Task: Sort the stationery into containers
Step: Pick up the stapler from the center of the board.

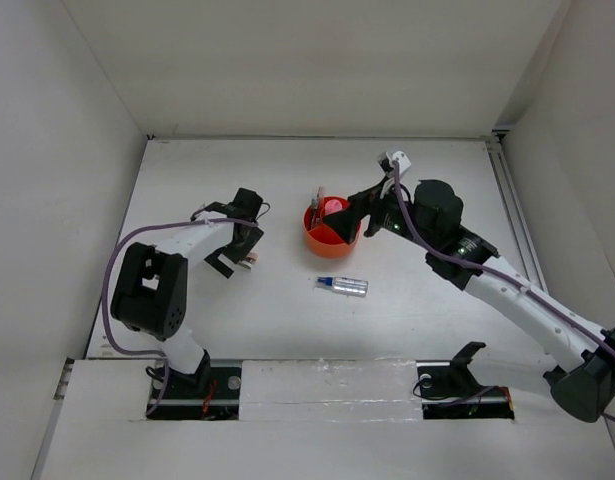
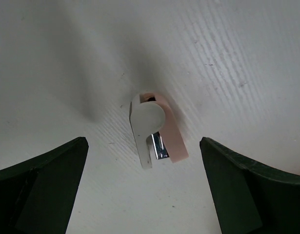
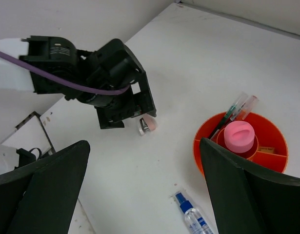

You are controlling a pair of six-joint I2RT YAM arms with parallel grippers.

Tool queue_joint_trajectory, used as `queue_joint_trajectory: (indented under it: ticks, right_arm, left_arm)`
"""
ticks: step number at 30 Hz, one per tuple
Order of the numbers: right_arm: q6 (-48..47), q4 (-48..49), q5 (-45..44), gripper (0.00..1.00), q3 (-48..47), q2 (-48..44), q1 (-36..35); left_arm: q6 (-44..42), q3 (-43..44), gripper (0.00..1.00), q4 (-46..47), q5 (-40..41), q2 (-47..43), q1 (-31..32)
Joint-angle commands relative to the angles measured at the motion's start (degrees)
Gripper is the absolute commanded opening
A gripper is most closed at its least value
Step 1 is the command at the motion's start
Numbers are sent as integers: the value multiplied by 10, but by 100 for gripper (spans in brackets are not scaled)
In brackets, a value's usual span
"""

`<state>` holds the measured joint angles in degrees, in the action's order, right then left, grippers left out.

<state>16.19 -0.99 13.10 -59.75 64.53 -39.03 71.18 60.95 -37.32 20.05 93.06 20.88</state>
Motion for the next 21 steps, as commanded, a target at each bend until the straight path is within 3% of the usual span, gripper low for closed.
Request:
queue_joint_trajectory:
  ticks: [1, 4, 16, 21]
  right_arm:
    - [-8, 13, 3, 100, -1, -16, -15]
    - [-13, 13, 3, 100, 4, -28, -26]
    - [-13, 13, -9, 99, 16, -50, -42]
    - [-13, 13, -9, 99, 21, -45, -47]
  left_arm:
    - [29, -16, 97, -3, 28, 5, 0]
    - [36, -16, 93, 2, 38, 22, 0]
    - [31, -55, 49, 52, 25, 65, -27]
    - [26, -65, 46, 59, 25, 59, -32]
